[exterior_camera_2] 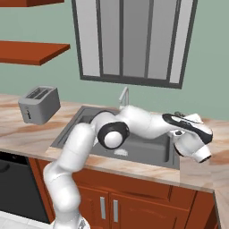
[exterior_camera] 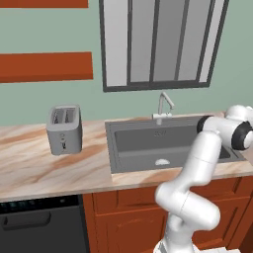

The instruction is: Restock the sink supplies by placing the sponge and soap dispenser on the counter and next to the sink. Make sure the soap dispenser is upright.

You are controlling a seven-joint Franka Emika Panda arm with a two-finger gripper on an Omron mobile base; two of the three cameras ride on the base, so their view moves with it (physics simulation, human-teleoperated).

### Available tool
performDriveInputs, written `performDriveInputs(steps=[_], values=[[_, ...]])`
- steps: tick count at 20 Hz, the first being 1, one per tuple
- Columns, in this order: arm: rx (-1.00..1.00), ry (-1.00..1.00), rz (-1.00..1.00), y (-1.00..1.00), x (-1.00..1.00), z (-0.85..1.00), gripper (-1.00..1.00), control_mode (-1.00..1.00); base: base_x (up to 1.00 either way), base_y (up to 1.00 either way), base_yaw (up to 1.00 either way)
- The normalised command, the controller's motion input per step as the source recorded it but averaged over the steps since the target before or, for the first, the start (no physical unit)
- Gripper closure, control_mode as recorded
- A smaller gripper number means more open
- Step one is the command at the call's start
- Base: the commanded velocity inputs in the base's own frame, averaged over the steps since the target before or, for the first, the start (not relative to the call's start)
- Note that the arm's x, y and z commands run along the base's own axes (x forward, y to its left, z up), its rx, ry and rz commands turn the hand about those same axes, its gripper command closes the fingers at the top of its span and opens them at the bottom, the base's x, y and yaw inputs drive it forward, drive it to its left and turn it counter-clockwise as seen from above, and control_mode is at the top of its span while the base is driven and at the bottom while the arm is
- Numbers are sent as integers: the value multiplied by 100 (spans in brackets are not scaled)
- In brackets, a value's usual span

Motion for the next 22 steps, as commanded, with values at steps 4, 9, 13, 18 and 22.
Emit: performDriveInputs(steps=[4,9,13,18,22], values=[[1,5,-20,-68,77,0,100,-100,0,0,0],[8,1,-14,-89,45,-20,100,-100,0,0,0],[8,0,-10,-63,8,-63,100,-100,0,0,0],[8,-6,-5,-40,-4,-72,100,-100,0,0,0],[0,-13,-3,-29,-4,-47,100,-100,0,0,0]])
